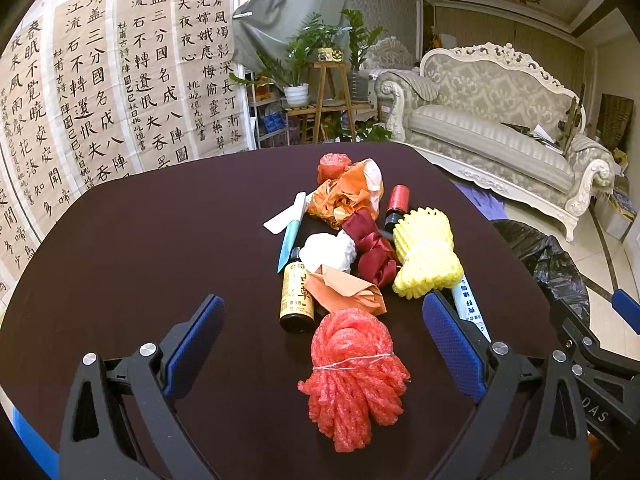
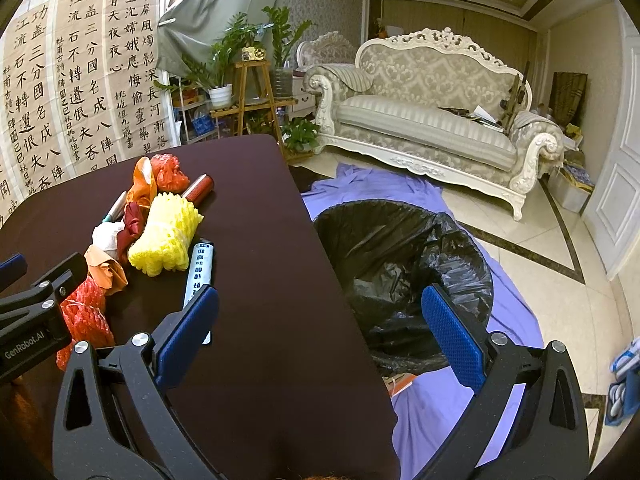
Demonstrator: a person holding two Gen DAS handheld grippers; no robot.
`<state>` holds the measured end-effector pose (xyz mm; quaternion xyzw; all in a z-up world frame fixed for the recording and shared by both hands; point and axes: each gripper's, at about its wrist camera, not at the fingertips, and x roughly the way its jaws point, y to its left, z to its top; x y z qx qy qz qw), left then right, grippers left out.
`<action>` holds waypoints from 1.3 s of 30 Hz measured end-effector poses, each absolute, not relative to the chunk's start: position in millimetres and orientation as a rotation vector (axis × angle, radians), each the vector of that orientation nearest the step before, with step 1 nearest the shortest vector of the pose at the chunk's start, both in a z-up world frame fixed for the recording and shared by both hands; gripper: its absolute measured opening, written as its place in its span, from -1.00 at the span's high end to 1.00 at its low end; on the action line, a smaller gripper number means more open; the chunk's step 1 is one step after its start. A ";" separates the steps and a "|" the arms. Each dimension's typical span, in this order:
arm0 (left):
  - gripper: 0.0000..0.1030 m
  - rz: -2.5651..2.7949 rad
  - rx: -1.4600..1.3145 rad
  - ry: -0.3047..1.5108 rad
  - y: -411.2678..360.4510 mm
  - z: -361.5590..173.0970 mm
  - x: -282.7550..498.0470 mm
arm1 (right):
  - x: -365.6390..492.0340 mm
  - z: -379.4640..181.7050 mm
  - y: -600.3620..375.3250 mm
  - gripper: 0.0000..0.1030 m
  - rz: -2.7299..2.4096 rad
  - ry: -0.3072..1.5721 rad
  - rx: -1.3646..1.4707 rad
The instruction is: Collect trash
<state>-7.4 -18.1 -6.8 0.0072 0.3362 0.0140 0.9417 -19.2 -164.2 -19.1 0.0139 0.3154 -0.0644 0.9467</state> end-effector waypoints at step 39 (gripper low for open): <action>-0.87 0.033 0.031 0.720 -12.7 -20.4 -1.8 | -13.9 -26.2 -160.2 -0.64 -0.116 0.690 0.035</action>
